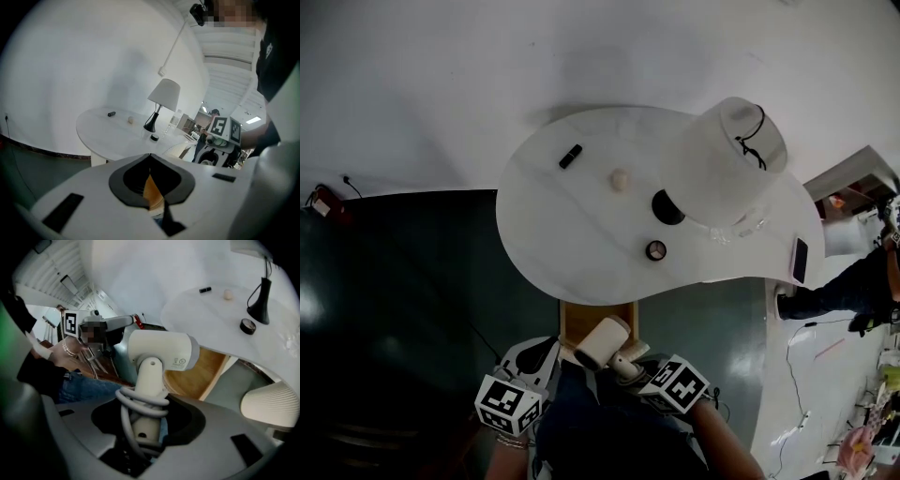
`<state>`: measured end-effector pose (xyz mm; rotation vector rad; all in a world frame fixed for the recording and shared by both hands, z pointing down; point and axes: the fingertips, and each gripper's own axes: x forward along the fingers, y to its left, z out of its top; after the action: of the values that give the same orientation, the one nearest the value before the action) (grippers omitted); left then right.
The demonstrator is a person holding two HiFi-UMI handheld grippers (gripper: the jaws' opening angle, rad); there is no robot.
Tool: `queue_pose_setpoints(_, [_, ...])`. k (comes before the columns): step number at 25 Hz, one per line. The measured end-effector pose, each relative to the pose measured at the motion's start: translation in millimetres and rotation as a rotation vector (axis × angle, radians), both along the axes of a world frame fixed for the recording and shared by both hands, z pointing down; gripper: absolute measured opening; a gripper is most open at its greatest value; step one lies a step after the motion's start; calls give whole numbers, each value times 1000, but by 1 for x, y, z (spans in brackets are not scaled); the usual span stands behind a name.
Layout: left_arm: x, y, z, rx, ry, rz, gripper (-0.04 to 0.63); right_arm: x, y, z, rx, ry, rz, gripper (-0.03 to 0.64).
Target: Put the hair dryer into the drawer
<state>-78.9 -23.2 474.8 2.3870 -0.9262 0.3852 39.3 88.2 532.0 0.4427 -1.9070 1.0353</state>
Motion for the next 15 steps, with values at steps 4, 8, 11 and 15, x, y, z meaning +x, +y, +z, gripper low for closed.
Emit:
queue_pose_setpoints(4, [6, -2, 10, -26, 2, -22, 17, 8, -3, 17, -59, 59, -6, 224])
queue_pose_setpoints(8, [6, -6, 20, -35, -9, -25, 17, 11, -9, 30, -92, 92, -13, 224])
queue_pose_setpoints(11, [0, -9, 28, -35, -33, -42, 17, 13, -12, 41, -108, 124, -20, 224])
queue_pose_setpoints(15, [-10, -14, 35, -34, -48, -81, 17, 14, -20, 51, -112, 143, -20, 224])
